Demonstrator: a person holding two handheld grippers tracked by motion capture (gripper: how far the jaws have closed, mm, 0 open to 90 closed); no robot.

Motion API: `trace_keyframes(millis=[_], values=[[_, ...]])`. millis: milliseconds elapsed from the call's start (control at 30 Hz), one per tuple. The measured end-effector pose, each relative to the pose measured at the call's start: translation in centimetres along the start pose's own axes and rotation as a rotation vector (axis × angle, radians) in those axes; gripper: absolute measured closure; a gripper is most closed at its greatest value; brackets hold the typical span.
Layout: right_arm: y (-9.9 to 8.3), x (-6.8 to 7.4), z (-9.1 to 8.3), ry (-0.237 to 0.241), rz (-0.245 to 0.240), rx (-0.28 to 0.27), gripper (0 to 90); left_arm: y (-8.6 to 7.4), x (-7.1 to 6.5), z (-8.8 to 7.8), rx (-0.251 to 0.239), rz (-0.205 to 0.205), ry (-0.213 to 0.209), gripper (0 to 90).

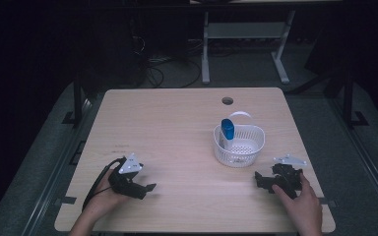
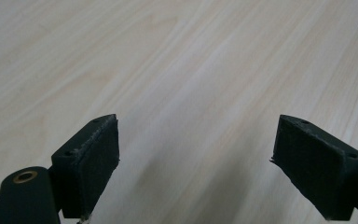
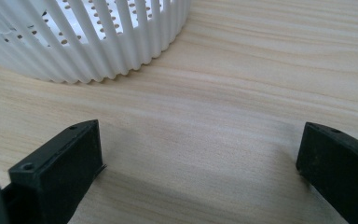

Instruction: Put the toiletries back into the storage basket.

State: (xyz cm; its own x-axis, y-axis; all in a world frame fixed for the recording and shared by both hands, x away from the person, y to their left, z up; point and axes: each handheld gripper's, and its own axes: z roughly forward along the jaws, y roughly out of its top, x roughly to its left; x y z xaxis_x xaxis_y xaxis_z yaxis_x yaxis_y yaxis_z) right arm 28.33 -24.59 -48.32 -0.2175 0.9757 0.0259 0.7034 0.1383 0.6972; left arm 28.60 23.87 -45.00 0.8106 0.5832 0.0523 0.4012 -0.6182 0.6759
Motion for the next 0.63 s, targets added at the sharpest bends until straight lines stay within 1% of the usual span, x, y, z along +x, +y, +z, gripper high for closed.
trace_keyframes(millis=[67, 200, 300, 500, 567, 633], values=[[0.0, 0.0, 0.0, 0.0, 0.0, 0.0, 0.0, -0.5, 0.0, 0.0, 0.004, -0.005, 0.001, 14.1], [0.0, 0.0, 0.0, 0.0, 0.0, 0.0, 0.0, -1.5, 0.1, 0.2, 0.025, 0.003, 0.029, 14.0], [0.0, 0.0, 0.0, 0.0, 0.0, 0.0, 0.0, -2.1, 0.2, 0.2, 0.032, -0.003, 0.017, 13.4], [0.0, 0.0, 0.0, 0.0, 0.0, 0.0, 0.0, -2.8, 0.6, 0.3, -0.007, -0.056, -0.009, 13.2], [0.0, 0.0, 0.0, 0.0, 0.0, 0.0, 0.0, -2.9, 0.6, 0.3, -0.023, -0.06, -0.013, 13.2], [0.0, 0.0, 0.0, 0.0, 0.0, 0.0, 0.0, -3.1, 0.7, 0.3, -0.032, -0.055, -0.014, 13.2]])
